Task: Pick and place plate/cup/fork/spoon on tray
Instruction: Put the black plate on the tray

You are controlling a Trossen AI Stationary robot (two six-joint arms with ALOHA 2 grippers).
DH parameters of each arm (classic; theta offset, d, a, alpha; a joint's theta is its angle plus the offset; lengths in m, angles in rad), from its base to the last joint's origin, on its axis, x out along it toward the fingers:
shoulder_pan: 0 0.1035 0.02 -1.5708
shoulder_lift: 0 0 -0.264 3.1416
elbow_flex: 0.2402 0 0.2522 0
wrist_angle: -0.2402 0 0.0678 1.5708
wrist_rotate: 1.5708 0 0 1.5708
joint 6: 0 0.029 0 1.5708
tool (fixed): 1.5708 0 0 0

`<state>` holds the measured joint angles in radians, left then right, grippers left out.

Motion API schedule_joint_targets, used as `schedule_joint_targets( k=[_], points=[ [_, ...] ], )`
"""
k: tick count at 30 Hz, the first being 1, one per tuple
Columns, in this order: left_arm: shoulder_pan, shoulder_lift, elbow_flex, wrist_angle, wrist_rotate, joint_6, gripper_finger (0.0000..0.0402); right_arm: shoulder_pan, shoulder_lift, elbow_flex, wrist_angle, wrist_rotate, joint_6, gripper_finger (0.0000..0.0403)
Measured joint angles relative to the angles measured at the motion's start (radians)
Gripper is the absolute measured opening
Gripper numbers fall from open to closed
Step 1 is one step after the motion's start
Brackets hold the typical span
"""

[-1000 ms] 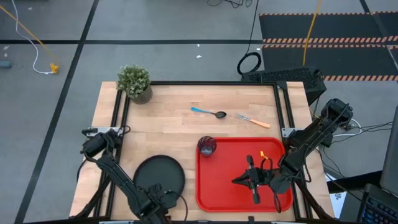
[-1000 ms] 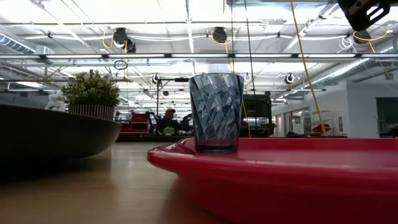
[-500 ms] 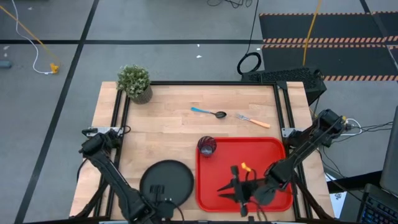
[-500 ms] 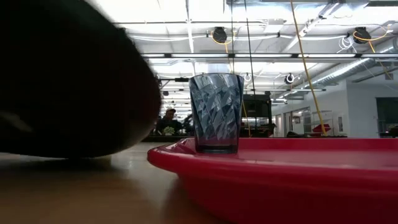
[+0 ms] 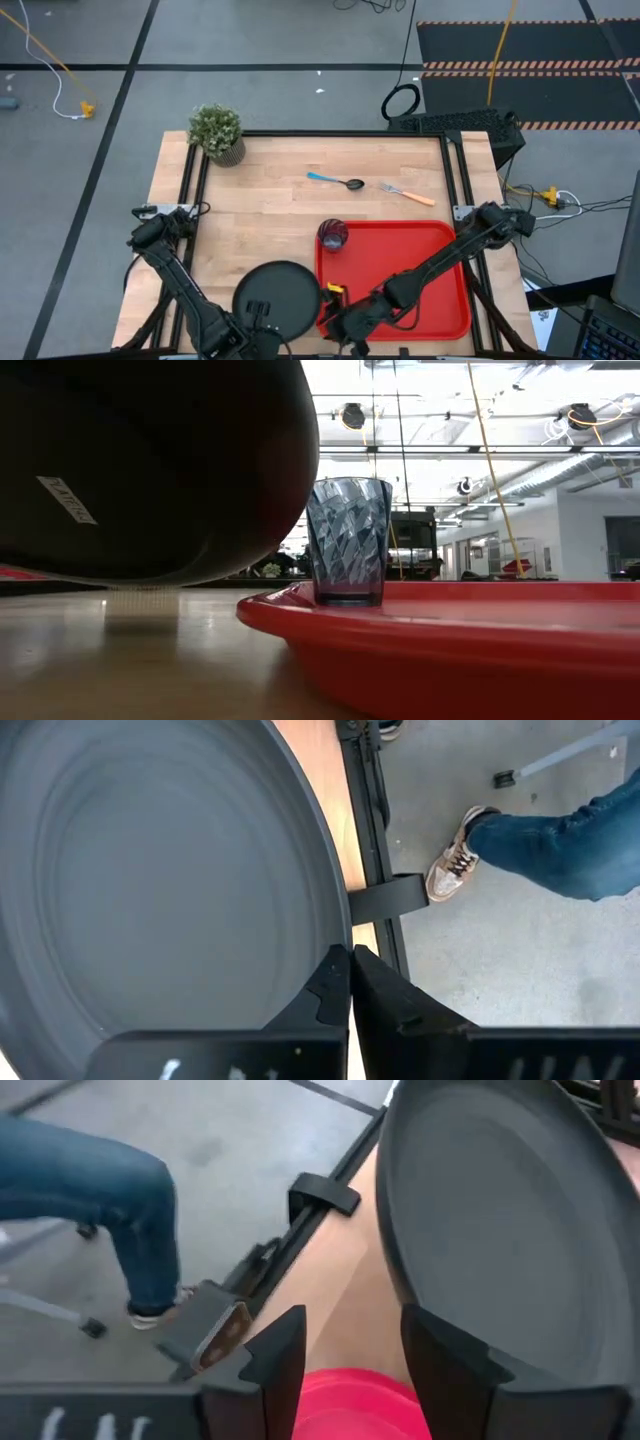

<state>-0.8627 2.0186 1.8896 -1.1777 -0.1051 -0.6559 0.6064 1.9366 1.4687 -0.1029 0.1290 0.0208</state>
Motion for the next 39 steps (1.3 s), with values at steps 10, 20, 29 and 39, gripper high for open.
schedule_joint_targets(
  k=[10, 20, 29, 39],
  points=[
    [-0.001, 0.0, 0.0, -0.001, 0.0, 0.01, 0.0, -0.025, 0.018, 0.029, -0.006, -0.001, -0.095, 0.0154],
    [-0.001, 0.0, 0.0, 0.0, -0.005, 0.028, 0.0, -0.037, 0.025, 0.028, -0.018, -0.001, -0.151, 0.013],
    [-0.001, 0.0, 0.0, 0.0, -0.008, 0.028, 0.0, -0.061, 0.037, 0.028, -0.042, -0.001, -0.202, 0.0089],
    [-0.002, 0.0, 0.0, -0.003, -0.027, 0.031, 0.0001, -0.072, 0.062, 0.026, -0.059, -0.004, -0.219, 0.0064]
  ],
)
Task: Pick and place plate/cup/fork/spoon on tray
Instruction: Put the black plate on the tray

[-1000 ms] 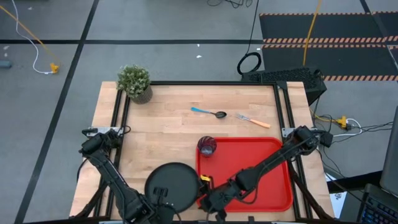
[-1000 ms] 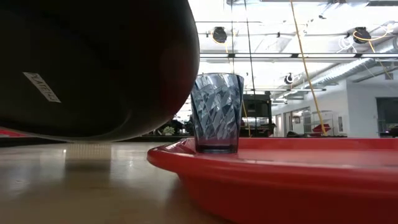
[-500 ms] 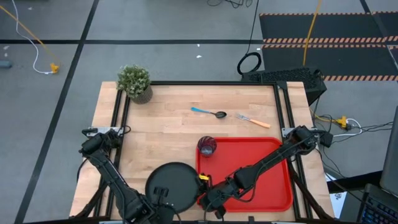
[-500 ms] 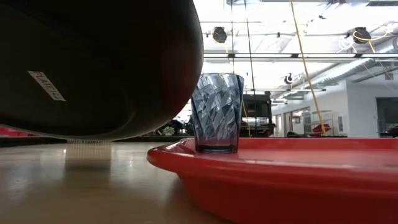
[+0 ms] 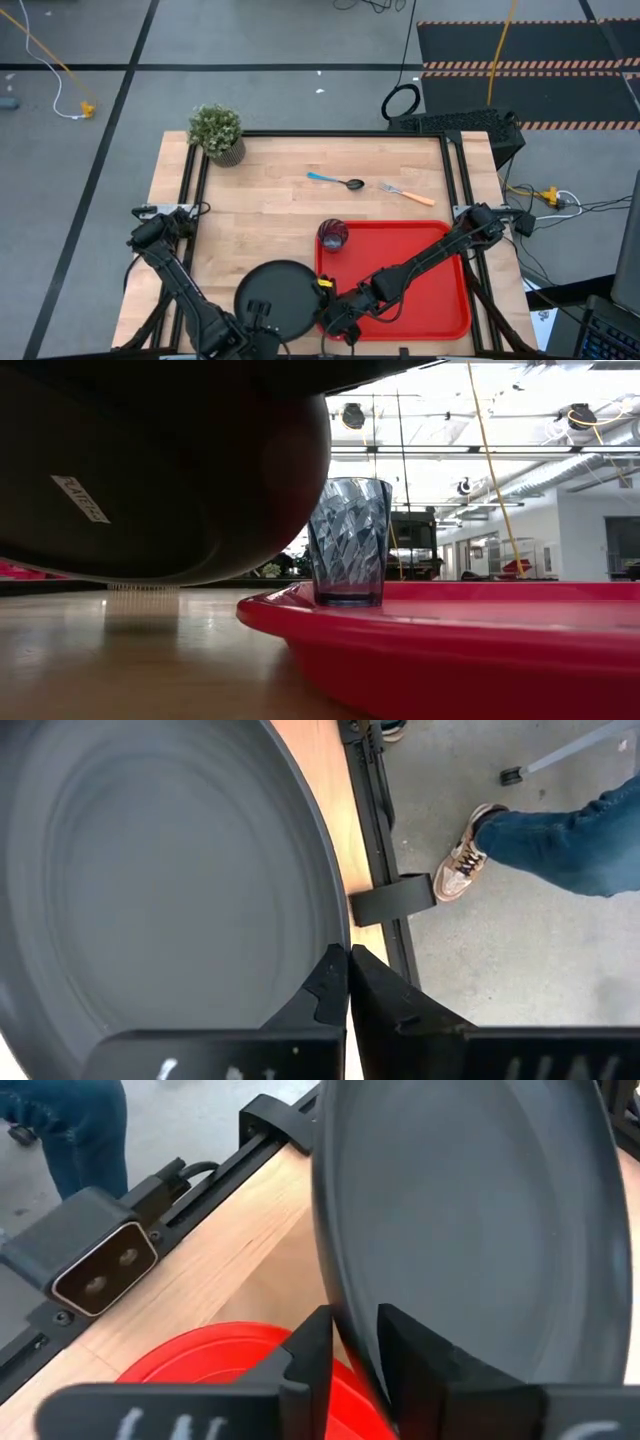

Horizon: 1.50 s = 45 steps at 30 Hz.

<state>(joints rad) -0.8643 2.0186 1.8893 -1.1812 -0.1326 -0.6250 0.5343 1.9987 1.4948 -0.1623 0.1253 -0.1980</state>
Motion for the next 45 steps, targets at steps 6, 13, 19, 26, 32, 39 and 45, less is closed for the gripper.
schedule_joint_targets(
  k=[6, 13, 19, 26, 32, 39, 45],
  points=[
    [0.0, 0.0, 0.0, -0.012, -0.025, -0.053, 0.0014, 0.002, 0.002, 0.0, -0.007, -0.058, -0.063, 0.0007],
    [0.002, 0.0, 0.0, -0.002, -0.064, -0.187, 0.0066, -0.003, 0.002, 0.0, 0.024, -0.049, -0.134, 0.0003],
    [-0.007, -0.005, 0.055, -0.132, -0.145, -0.383, 0.0092, -0.012, 0.002, 0.0, 0.076, -0.001, -0.177, 0.0001],
    [-0.068, -0.005, 0.22, -0.287, -0.377, -0.43, 0.0094, -0.032, -0.003, 0.002, 0.136, 0.013, -0.219, 0.0],
    [-0.135, -0.007, 0.324, -0.309, -0.639, -0.431, 0.0094, -0.052, -0.012, 0.002, 0.143, 0.01, -0.238, 0.0],
    [-0.191, -0.006, 0.328, -0.342, -0.838, -0.462, 0.0094, -0.057, -0.092, 0.003, 0.13, 0.066, -0.287, 0.0],
    [-0.217, -0.006, 0.325, -0.337, -1.01, -0.457, 0.0094, -0.059, -0.205, 0.004, 0.014, 0.141, -0.295, 0.0]
  ],
)
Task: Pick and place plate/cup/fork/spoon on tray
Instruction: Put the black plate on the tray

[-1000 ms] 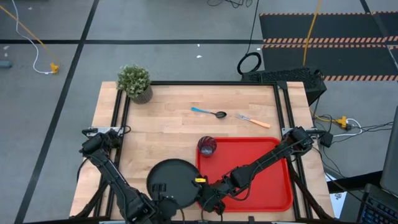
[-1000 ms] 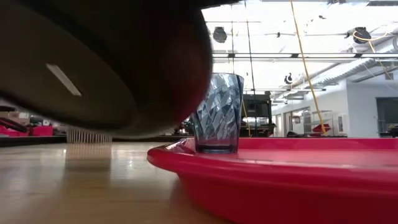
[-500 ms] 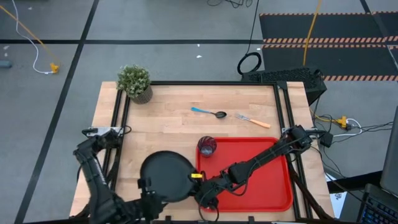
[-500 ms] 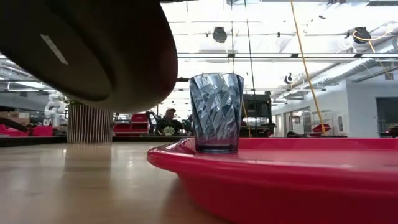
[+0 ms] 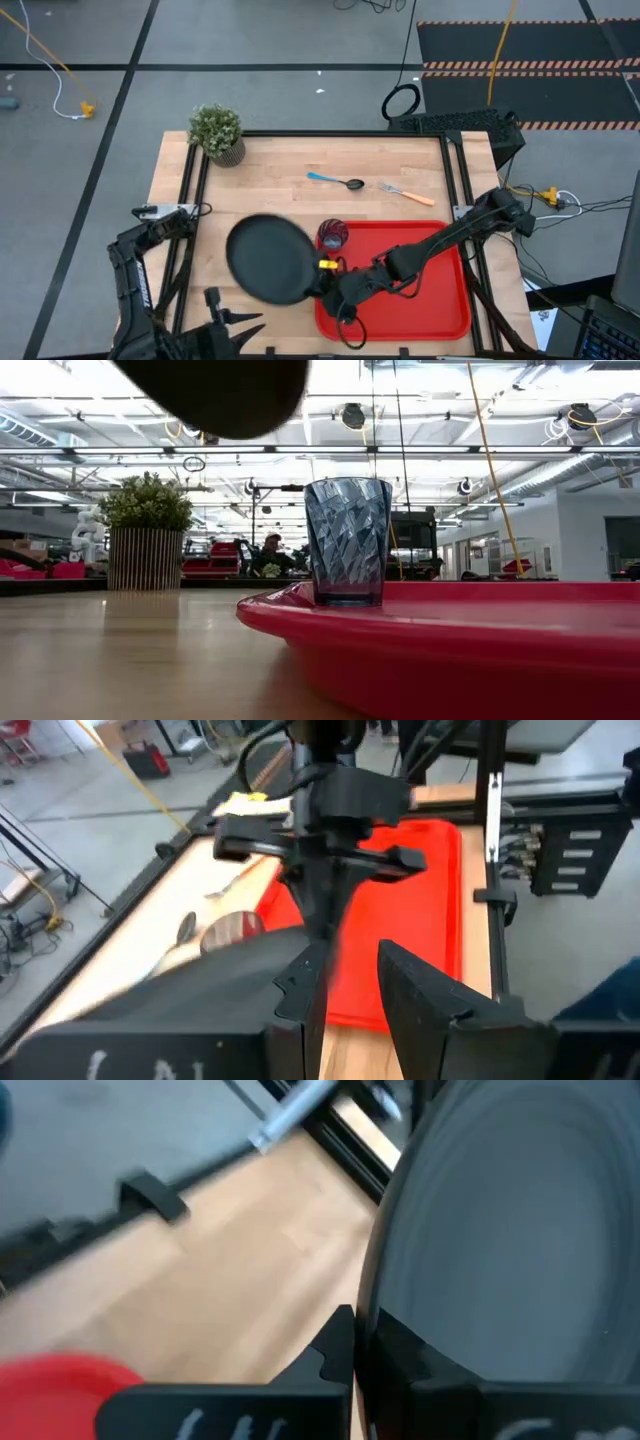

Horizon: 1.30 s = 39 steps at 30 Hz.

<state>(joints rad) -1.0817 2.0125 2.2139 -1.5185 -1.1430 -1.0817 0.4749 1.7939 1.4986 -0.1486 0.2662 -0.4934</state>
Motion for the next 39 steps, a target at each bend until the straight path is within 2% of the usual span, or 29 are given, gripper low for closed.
schedule_joint_targets(
  k=[8, 16, 19, 25, 31, 34, 39],
  points=[
    [0.01, 0.004, 0.0, 0.003, -0.058, -0.014, 0.0094, 0.043, -0.174, 0.0, -0.206, 0.178, 0.093, 0.0],
    [0.064, 0.004, -0.062, 0.021, -0.073, -0.032, 0.0094, 0.156, -0.286, 0.0, -0.488, 0.378, 0.435, 0.0],
    [0.086, 0.005, -0.094, 0.028, -0.07, -0.045, 0.0094, 0.2, -0.309, 0.0, -0.568, 0.414, 0.589, 0.0],
    [0.136, 0.004, -0.109, 0.028, -0.048, -0.057, 0.0094, 0.284, -0.328, 0.0, -0.752, 0.403, 0.934, 0.0],
    [0.167, 0.004, -0.109, 0.029, 0.001, -0.084, 0.0094, 0.346, -0.324, 0.0, -0.953, 0.327, 1.255, 0.0],
    [0.18, 0.004, -0.109, 0.036, 0.002, -0.085, 0.0095, 0.37, -0.313, 0.0, -0.989, 0.298, 1.349, 0.0],
    [0.2, 0.004, -0.135, 0.082, 0.017, -0.051, 0.0095, 0.393, -0.263, 0.0, -0.985, 0.247, 1.416, 0.0]
  ],
)
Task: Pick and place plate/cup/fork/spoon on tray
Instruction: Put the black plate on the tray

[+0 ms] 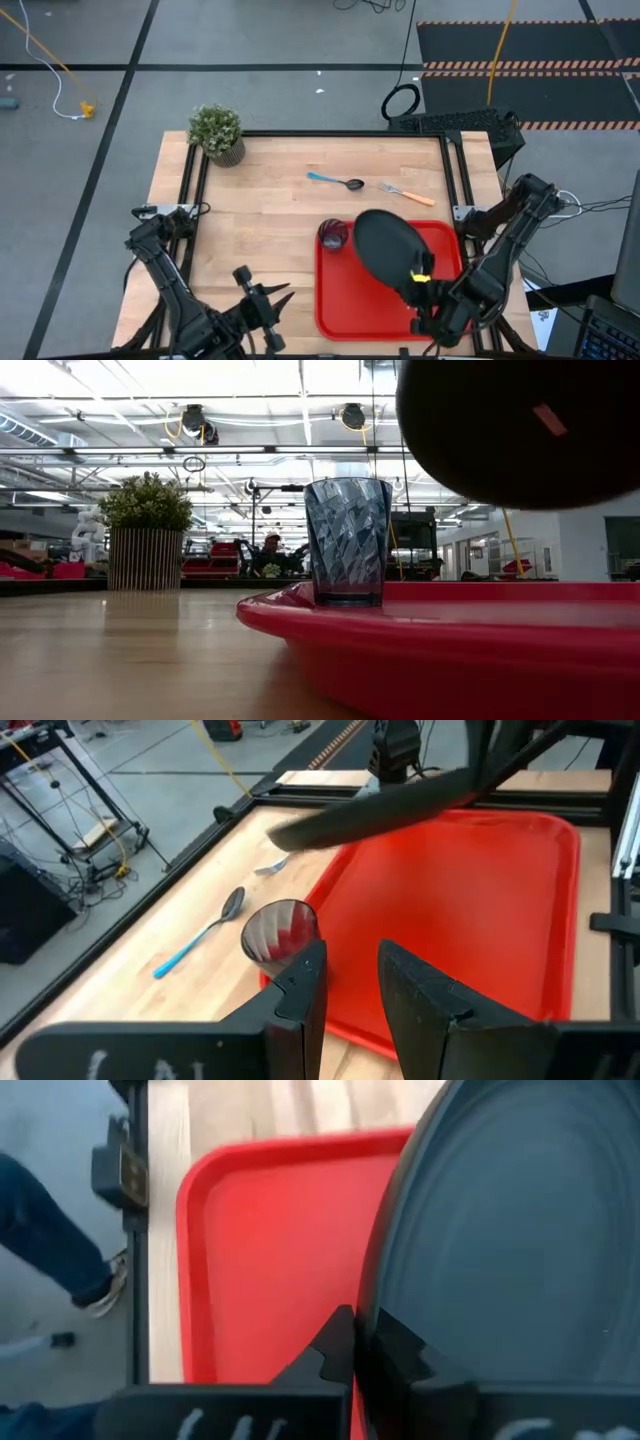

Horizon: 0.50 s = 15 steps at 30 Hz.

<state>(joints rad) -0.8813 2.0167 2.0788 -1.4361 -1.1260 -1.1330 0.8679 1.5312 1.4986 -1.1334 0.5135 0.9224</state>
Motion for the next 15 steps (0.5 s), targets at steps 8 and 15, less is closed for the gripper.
schedule_joint_targets(
  k=[8, 15],
  points=[
    [0.028, 0.0, -0.013, 0.001, 0.034, 0.006, 0.0095, 0.027, 0.118, 0.0, -0.001, -0.094, 0.063, 0.0],
    [0.03, 0.0, -0.013, 0.001, 0.036, 0.012, 0.0095, 0.046, 0.203, 0.0, 0.014, -0.176, 0.075, 0.0]
  ],
)
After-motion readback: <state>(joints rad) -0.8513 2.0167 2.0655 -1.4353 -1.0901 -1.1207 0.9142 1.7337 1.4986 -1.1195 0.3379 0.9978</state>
